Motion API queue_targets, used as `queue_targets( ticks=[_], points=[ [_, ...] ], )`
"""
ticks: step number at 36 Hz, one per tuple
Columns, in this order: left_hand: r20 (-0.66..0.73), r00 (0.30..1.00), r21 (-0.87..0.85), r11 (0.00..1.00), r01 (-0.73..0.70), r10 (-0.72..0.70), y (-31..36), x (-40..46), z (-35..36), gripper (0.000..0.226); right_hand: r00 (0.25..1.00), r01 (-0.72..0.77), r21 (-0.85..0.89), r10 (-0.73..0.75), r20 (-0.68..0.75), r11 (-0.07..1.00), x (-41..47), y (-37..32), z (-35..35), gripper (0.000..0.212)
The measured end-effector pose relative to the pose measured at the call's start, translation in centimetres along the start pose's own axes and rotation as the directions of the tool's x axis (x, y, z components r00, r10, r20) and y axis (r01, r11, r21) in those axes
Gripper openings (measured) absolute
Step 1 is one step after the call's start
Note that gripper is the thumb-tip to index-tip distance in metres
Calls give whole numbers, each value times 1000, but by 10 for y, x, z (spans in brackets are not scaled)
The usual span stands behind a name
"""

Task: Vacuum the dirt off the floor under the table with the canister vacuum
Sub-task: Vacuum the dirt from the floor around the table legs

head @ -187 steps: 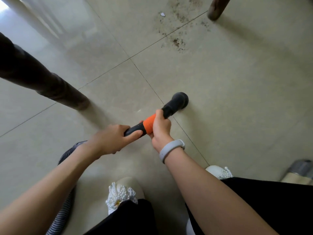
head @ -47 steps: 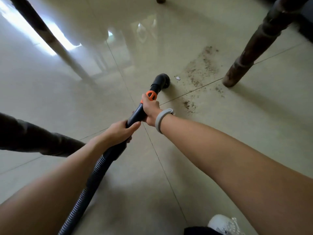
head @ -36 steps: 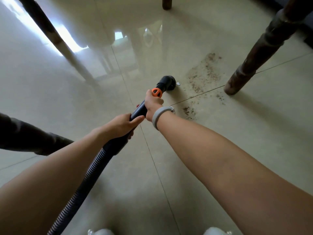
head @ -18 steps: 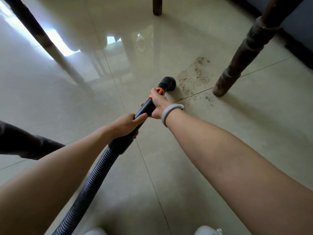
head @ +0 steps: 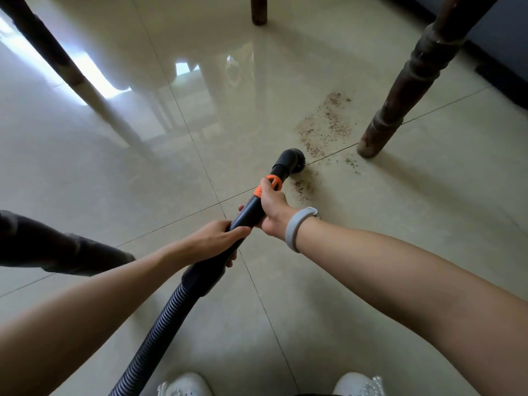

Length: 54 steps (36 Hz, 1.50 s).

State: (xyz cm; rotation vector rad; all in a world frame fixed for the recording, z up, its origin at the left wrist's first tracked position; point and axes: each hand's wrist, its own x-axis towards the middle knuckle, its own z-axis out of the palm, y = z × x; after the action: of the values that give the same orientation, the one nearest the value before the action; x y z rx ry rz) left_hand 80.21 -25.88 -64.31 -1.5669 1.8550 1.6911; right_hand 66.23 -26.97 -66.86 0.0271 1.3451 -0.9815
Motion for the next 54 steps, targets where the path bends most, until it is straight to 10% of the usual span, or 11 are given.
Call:
queue_targets(
  ticks=[16,26,42,54],
  points=[
    [-90,996,-28,1000,-2,-1,-25,-24,10,31,1000,-11,-129,8,-23,992,-5,12,9,18],
    [137,985,-86,989,120,-107,-42,-40,0,41,998,-41,-51,43,42,998,-19,46,7,21],
    [140,986,194,979,68,-96,-76,-61,10,35,983,-183,-92,180,-36,979,-44,99,-17,37],
    [-87,994,73,994,75,-69,-60,-33,15,38,997,-20,-251,0,-80,968,-27,52,6,19]
  ],
)
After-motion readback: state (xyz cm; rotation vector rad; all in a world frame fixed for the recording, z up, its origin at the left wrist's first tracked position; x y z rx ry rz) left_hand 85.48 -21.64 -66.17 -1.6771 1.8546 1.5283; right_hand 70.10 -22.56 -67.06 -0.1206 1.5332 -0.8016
